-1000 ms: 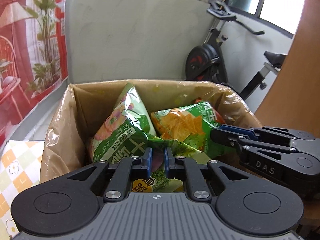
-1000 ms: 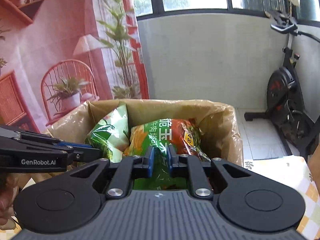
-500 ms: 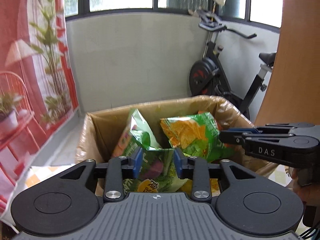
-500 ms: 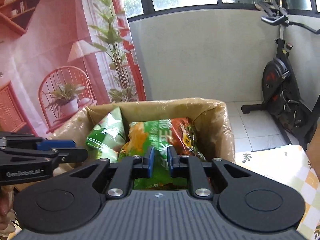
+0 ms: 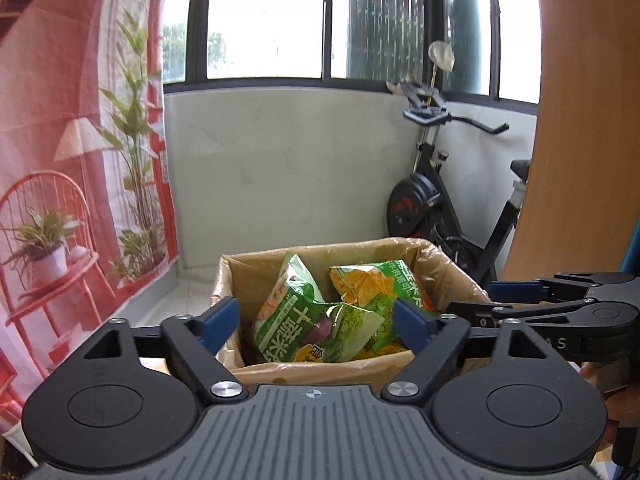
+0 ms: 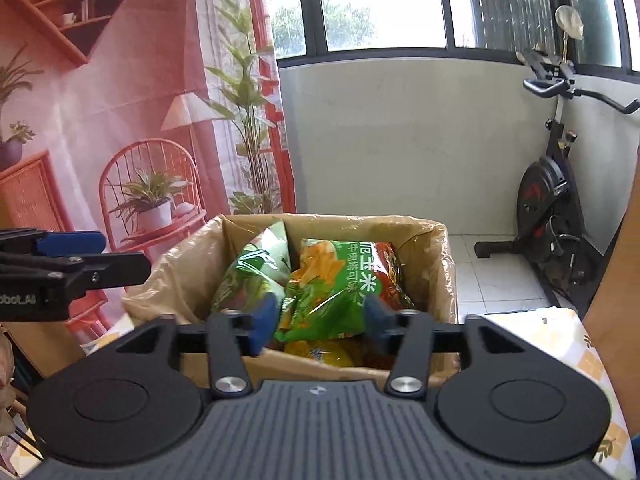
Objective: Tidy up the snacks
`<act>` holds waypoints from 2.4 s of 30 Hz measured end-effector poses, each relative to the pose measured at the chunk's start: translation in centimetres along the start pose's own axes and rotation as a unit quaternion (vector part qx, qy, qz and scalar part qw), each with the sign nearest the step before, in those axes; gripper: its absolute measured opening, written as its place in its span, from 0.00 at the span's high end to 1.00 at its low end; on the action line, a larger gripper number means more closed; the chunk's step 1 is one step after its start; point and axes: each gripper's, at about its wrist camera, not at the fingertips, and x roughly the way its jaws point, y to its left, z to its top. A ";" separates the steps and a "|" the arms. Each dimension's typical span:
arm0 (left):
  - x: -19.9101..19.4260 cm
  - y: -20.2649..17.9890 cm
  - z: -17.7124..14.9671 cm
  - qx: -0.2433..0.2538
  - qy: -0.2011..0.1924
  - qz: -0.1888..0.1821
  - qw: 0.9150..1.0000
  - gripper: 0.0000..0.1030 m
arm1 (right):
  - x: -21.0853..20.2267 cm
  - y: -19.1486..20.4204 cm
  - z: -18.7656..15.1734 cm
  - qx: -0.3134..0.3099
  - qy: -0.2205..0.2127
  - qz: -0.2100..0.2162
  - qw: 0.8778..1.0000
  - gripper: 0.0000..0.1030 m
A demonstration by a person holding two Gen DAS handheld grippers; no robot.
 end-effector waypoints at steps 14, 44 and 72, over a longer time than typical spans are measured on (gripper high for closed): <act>-7.6 0.1 -0.7 -0.004 -0.044 0.032 0.999 0.07 | -7.4 3.7 -1.0 0.014 -0.047 -0.006 0.999 0.00; -17.9 -3.5 -3.0 -0.005 -0.083 0.084 0.993 0.07 | -18.9 6.8 -4.3 0.028 -0.093 -0.012 0.995 0.00; -18.2 -2.8 -3.1 -0.014 -0.084 0.080 0.993 0.07 | -19.2 6.8 -4.5 0.029 -0.093 -0.014 0.995 0.00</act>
